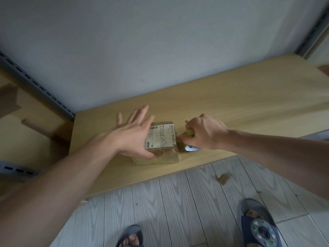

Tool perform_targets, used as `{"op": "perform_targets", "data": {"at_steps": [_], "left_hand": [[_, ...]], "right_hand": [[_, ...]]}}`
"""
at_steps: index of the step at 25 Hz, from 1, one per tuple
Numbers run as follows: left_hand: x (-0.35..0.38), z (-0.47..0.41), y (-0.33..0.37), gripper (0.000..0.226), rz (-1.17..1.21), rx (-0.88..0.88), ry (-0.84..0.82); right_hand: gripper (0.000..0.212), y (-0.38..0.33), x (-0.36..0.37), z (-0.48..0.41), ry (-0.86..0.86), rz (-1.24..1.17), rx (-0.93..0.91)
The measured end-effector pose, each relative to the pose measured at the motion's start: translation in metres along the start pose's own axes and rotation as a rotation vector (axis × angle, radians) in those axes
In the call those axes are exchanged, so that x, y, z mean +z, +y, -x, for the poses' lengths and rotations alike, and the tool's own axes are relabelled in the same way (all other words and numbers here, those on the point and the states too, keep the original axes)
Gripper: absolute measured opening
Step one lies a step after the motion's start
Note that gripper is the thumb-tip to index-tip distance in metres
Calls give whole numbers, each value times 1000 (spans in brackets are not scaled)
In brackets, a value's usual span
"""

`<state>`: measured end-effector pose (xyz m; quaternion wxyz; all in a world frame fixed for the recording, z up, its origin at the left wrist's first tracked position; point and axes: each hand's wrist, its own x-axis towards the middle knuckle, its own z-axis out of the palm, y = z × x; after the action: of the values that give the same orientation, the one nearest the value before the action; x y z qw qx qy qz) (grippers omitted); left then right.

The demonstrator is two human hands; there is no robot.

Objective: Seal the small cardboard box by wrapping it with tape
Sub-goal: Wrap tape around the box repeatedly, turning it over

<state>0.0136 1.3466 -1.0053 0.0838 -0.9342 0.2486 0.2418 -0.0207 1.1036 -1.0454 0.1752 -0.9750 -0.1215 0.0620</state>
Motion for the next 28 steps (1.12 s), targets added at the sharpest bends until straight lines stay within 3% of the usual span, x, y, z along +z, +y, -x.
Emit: {"op": "perform_targets", "data": {"at_steps": [3, 6, 11, 13, 18, 23, 26, 28], "left_hand": [[-3, -17, 47, 152, 15, 84, 0], [6, -27, 62, 141, 130, 92, 134], [6, -11, 40, 103, 511, 247, 549], [11, -3, 33, 96, 582, 256, 642], [29, 5, 16, 91, 493, 326, 659], [40, 11, 9, 87, 527, 355, 719], [52, 18, -6, 90, 535, 304, 729], [58, 18, -12, 97, 542, 291, 720]], "right_hand": [[45, -3, 2, -4, 4, 46, 17], [46, 4, -1, -2, -26, -15, 30], [55, 9, -47, -4, 138, -608, 12], [54, -1, -61, -5, 176, -729, -37], [51, -22, -64, -6, 175, -498, -215], [42, -19, -83, -10, 34, -284, -330], [51, -9, -82, -5, 10, -75, -295], [53, -8, -72, -2, 2, -64, -276]]}}
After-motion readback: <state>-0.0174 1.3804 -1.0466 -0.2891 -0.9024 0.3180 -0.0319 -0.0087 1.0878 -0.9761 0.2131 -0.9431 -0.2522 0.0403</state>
